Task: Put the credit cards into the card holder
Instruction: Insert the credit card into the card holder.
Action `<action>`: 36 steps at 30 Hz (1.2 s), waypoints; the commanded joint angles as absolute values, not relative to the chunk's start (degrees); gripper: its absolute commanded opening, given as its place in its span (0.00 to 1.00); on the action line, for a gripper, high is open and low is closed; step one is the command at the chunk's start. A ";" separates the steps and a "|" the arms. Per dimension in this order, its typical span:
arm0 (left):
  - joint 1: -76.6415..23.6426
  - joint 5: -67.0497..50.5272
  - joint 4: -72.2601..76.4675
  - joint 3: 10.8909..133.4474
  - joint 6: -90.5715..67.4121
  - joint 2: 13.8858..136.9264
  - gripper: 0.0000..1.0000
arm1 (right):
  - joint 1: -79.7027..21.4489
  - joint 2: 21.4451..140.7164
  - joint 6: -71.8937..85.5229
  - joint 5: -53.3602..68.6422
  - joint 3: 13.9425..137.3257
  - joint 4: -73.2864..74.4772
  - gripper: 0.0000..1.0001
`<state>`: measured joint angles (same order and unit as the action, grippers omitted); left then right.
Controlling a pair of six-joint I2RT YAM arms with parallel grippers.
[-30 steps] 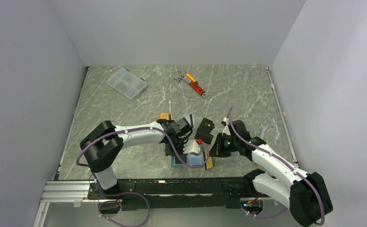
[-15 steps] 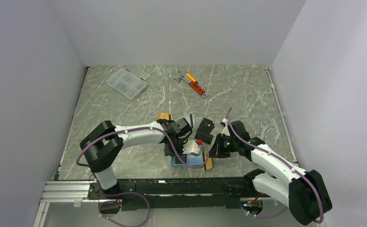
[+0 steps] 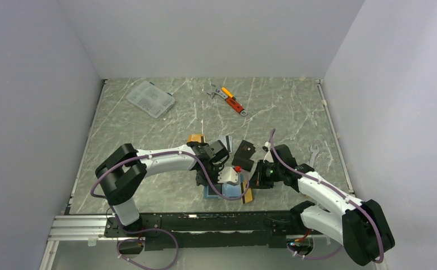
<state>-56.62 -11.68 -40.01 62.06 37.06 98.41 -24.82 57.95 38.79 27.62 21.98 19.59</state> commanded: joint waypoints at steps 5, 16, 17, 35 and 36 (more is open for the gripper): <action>-57.09 -11.95 -40.54 63.69 38.14 96.90 0.19 | -24.59 56.65 36.26 25.17 24.28 22.61 0.00; -57.17 -11.65 -40.61 63.42 38.41 97.04 0.18 | -24.58 58.57 36.30 26.87 24.14 20.24 0.00; -57.21 -11.63 -40.67 63.52 38.45 97.11 0.18 | -24.64 58.69 36.30 26.80 23.94 20.26 0.00; -57.77 -10.72 -40.46 62.47 39.37 97.82 0.16 | -24.83 62.56 37.59 24.40 23.99 18.74 0.00; -57.75 -10.72 -40.48 62.48 39.42 97.82 0.16 | -24.93 62.73 37.70 24.59 23.95 18.42 0.00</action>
